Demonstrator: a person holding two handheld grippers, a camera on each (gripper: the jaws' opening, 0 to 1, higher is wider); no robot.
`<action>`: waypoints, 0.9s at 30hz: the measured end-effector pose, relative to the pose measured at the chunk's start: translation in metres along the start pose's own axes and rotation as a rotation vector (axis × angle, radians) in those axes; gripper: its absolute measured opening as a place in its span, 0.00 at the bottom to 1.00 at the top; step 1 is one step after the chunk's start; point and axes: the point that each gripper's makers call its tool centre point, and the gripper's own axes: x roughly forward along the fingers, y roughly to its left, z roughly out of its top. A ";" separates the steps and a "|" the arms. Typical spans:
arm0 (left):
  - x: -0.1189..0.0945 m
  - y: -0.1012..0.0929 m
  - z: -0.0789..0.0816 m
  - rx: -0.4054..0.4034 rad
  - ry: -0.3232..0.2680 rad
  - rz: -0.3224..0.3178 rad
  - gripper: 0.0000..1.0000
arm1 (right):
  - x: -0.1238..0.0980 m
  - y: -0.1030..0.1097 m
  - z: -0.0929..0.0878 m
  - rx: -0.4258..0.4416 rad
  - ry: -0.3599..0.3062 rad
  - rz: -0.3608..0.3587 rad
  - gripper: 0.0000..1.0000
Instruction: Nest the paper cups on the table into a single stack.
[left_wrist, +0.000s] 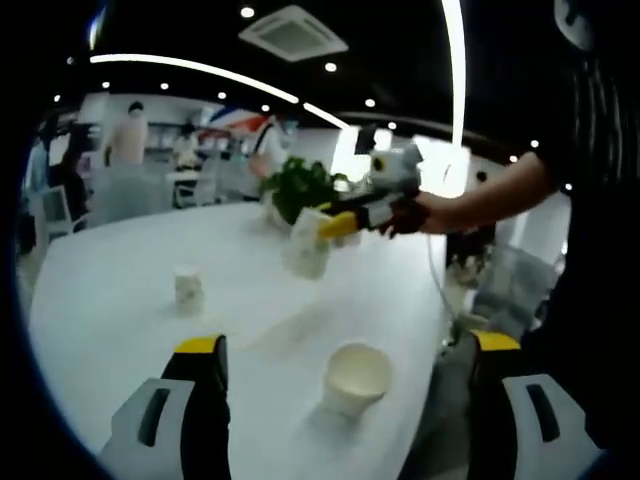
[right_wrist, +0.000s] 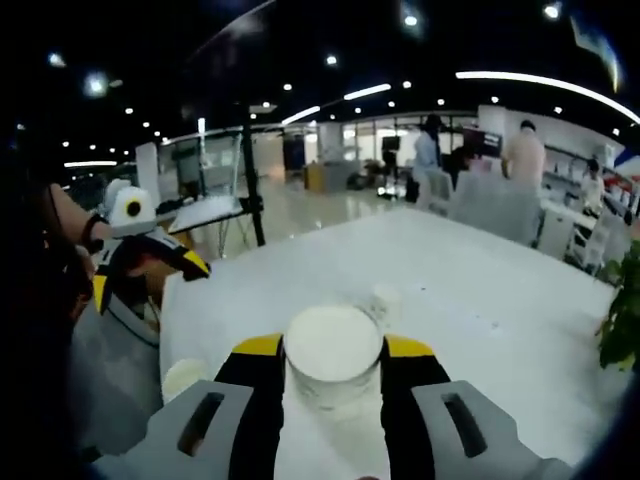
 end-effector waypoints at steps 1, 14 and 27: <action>0.000 0.000 0.000 0.000 0.001 0.000 0.99 | -0.001 0.003 0.001 -0.004 -0.003 0.003 0.34; 0.000 -0.003 0.002 -0.001 -0.002 0.003 0.99 | -0.010 0.021 0.011 -0.002 -0.032 0.016 0.34; 0.004 -0.007 -0.001 -0.003 -0.002 -0.012 0.98 | -0.013 0.051 0.020 -0.009 -0.058 0.055 0.34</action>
